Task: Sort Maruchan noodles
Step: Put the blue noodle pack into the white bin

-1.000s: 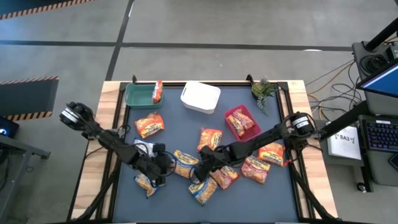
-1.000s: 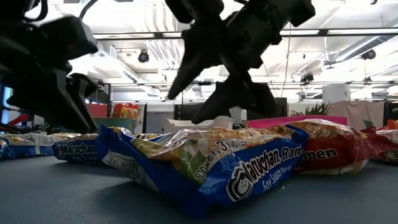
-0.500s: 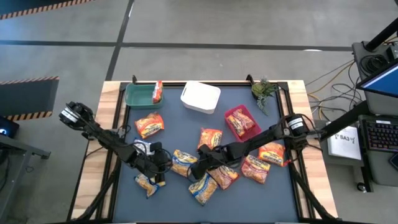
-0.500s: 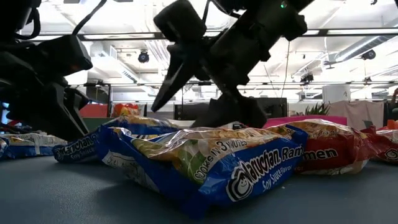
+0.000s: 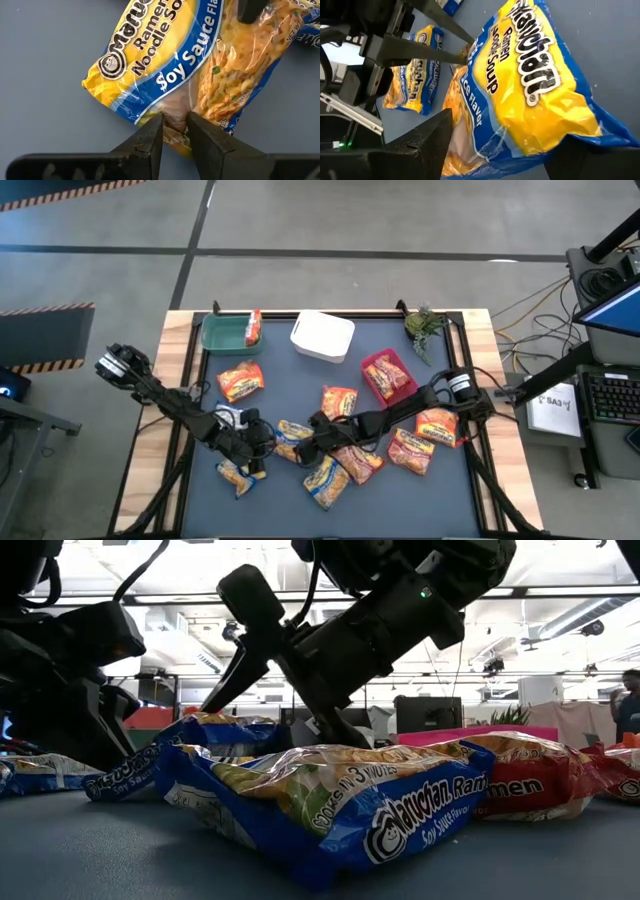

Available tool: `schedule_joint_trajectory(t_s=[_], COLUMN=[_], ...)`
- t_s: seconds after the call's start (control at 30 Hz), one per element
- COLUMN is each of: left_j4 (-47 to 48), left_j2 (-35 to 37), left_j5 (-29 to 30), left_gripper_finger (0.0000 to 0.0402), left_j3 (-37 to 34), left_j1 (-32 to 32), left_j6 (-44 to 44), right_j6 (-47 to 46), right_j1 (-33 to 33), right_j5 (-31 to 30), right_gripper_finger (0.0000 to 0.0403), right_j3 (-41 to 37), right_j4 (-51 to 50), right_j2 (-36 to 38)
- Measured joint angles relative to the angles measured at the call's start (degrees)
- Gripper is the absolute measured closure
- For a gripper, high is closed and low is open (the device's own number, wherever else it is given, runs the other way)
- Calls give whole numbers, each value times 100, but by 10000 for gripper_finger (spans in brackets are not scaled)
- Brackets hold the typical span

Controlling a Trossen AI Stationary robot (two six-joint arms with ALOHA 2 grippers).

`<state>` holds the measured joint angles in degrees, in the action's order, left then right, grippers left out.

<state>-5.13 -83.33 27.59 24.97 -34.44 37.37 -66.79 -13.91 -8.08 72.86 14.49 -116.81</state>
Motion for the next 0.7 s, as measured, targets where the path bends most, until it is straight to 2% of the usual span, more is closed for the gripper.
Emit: schedule_joint_trajectory(t_s=[0.53,0.7], left_j4=[2,-8], left_j2=[70,258], left_j5=[57,99], left_gripper_finger=[325,325], left_j3=[39,39], left_j1=[-31,-89], left_j6=[-92,-299], right_j6=[298,486], right_j1=[9,18], right_j5=[-86,-52], right_gripper_finger=[279,304], right_j3=[0,0], right_j4=[87,74], right_j2=[15,123])
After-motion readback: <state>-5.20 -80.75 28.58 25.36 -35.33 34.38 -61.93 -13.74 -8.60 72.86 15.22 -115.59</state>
